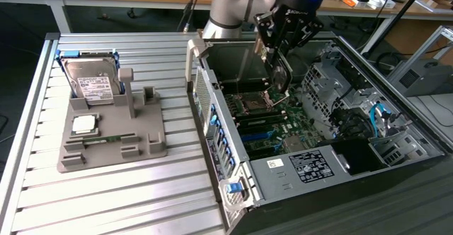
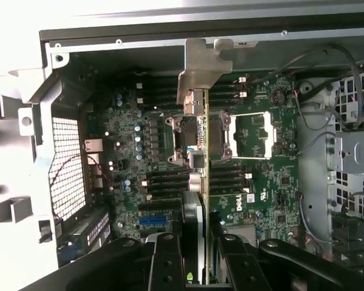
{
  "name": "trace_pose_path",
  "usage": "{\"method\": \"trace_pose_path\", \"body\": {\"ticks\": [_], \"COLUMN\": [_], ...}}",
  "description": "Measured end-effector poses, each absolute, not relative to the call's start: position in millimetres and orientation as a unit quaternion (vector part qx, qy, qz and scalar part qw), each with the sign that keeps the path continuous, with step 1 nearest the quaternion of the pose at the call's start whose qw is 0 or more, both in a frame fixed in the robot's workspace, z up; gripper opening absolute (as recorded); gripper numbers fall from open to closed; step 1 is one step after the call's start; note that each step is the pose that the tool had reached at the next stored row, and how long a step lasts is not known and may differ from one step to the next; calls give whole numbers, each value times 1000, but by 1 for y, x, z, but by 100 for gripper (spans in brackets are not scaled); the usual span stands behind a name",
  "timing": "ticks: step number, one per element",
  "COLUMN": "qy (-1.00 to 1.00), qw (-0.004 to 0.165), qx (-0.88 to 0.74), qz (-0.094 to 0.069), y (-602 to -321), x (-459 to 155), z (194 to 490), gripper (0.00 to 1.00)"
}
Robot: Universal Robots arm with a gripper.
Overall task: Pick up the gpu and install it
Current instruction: 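Pick up the gpu and move the gpu toward the slot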
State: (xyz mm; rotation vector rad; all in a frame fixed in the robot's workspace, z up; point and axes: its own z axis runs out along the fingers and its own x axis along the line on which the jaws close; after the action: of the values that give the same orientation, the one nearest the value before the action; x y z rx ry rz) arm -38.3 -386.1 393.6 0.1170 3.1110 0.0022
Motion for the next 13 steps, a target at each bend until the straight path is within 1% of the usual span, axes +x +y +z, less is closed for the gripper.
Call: {"method": "trace_pose_path", "body": {"ticks": [13], "qy": [999], "qw": [14], "qx": [38], "qz": [1], "y": [-392], "x": [-38], "z": [383], "gripper": [27]}}
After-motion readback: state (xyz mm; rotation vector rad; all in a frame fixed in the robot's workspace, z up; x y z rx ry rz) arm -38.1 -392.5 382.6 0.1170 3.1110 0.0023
